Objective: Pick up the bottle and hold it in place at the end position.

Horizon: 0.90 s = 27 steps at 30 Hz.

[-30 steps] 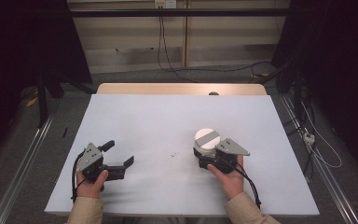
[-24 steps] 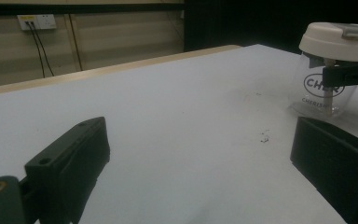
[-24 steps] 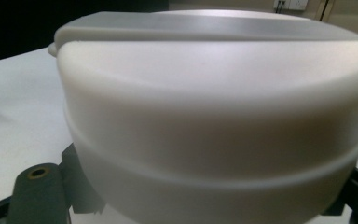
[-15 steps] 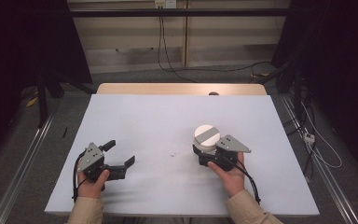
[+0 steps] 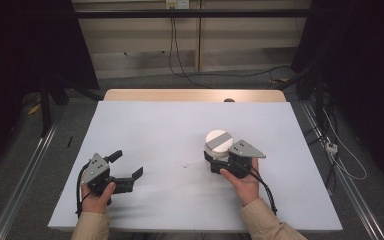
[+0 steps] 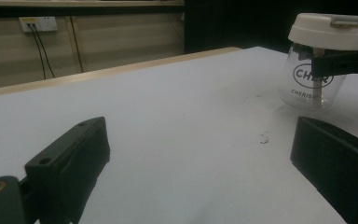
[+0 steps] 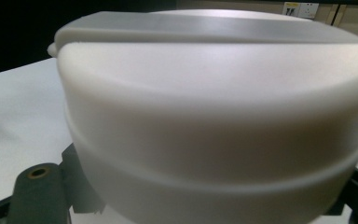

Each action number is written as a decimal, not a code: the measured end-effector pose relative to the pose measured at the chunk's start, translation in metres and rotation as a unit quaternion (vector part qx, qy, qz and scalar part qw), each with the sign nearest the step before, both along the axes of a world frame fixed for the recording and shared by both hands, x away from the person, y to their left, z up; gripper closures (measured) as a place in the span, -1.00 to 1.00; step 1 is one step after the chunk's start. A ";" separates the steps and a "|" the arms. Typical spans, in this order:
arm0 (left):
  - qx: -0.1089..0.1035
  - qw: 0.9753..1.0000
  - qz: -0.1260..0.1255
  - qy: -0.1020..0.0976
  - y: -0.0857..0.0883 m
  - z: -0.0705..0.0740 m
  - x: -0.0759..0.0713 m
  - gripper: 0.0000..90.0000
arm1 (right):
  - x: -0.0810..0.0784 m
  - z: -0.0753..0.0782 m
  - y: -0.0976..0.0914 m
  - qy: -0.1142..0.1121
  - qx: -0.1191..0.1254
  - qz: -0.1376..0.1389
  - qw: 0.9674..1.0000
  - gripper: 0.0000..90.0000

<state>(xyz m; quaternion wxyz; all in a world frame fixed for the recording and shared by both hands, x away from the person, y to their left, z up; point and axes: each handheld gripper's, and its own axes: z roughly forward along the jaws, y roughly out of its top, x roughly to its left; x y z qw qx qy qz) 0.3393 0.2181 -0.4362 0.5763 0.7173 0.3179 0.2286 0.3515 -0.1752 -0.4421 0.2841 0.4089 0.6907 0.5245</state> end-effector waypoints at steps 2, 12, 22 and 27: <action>0.000 1.000 0.000 0.000 0.000 0.000 0.000 -0.91 | 0.002 0.000 0.002 0.001 -0.002 0.004 1.000 -0.59; 0.005 1.000 -0.004 0.001 -0.001 -0.001 0.000 -0.91 | 0.007 0.002 0.006 0.000 -0.004 0.011 1.000 -0.59; 0.002 1.000 -0.002 0.001 -0.001 0.000 0.001 -0.91 | 0.012 0.004 0.007 -0.001 -0.009 0.014 1.000 -0.59; 0.000 1.000 -0.005 0.000 -0.003 0.000 0.001 -0.91 | 0.013 0.005 0.006 0.000 -0.011 0.013 1.000 -0.59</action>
